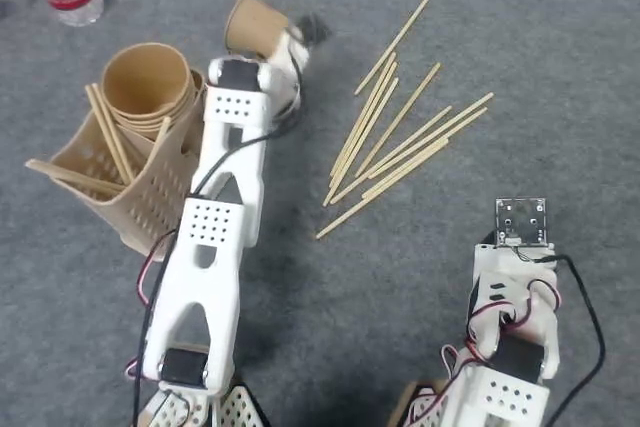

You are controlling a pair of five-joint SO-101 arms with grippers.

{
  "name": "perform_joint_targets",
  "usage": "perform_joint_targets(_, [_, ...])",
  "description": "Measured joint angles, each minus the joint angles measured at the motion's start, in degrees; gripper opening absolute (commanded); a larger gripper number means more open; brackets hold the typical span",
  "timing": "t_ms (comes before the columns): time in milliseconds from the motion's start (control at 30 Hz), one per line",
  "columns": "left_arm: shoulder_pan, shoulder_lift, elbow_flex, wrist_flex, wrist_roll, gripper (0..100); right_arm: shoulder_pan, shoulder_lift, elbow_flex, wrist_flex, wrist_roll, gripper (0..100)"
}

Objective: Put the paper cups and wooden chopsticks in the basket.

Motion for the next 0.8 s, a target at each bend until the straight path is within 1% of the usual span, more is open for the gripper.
perform_joint_targets(67, [0.18,-3.78,0.0,-3.96,4.66,8,-0.09,0.0,0.0,0.0,0.0,1.6])
perform_joint_targets(167, [1.14,-9.32,-0.09,-9.67,8.97,8,-0.09,0.0,0.0,0.0,0.0,1.6])
perform_joint_targets(300, [2.37,-11.52,-0.09,-21.45,13.27,8,-0.09,0.0,0.0,0.0,0.0,1.6])
perform_joint_targets(400, [2.2,-9.93,0.79,-29.54,13.98,8,0.0,0.0,0.0,0.0,0.0,1.6])
perform_joint_targets(533, [0.09,-4.4,0.88,-33.14,14.07,8,0.0,0.0,0.0,0.0,0.0,1.6])
perform_joint_targets(733, [-1.41,2.99,0.88,-41.49,14.24,8,-0.09,0.0,0.0,0.0,0.0,1.6])
perform_joint_targets(800, [-1.58,4.84,0.97,-43.34,12.48,8,-0.09,0.0,0.09,0.0,0.0,1.6])
